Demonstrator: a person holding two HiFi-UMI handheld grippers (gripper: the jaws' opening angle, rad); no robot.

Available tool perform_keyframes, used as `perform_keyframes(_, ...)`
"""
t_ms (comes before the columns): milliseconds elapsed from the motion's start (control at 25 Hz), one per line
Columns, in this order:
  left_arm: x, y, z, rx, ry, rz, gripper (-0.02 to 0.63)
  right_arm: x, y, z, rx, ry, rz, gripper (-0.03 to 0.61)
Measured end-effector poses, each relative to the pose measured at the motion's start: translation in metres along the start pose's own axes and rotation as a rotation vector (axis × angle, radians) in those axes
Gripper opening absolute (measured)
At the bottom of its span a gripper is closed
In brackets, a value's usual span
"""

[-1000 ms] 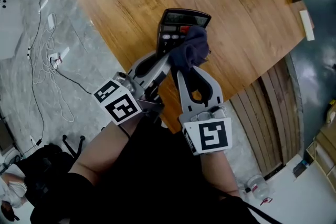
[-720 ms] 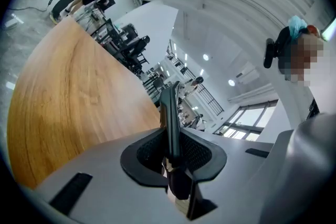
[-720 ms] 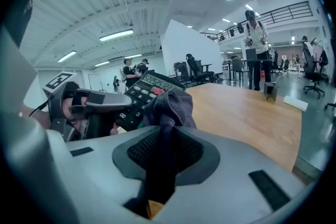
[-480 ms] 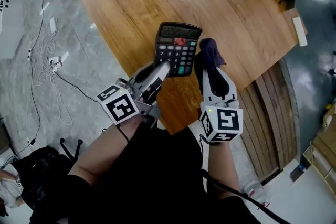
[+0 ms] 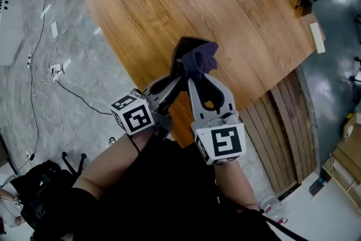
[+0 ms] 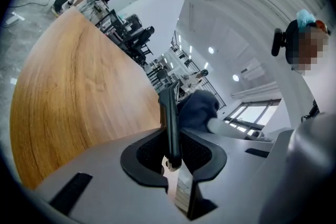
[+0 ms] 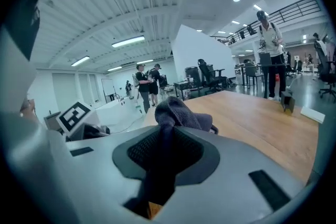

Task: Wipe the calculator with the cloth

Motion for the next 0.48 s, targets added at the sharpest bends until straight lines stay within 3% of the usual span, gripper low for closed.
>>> perform_keyframes(200, -0.004, 0.006, 0.001, -0.010, 0.003, 0.034, 0.069, 0.004, 0.027, -0.002, 0.075, -0.007, 0.023, 0.074)
perform_keyframes(480, 0.028, 0.009, 0.012, -0.058, -0.077, 0.097, 0.069, -0.026, -0.017, 0.003, -0.088, 0.049, -0.008, 0.074)
Point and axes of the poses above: the fingertips, and each gripper's own axes: z backward along the fingers, y to its left, x out of its top, the point moved 9 cm from there along z, backward along the fingers, and after that the axes turned 11 degrees about -z, right-handed, at the moved point
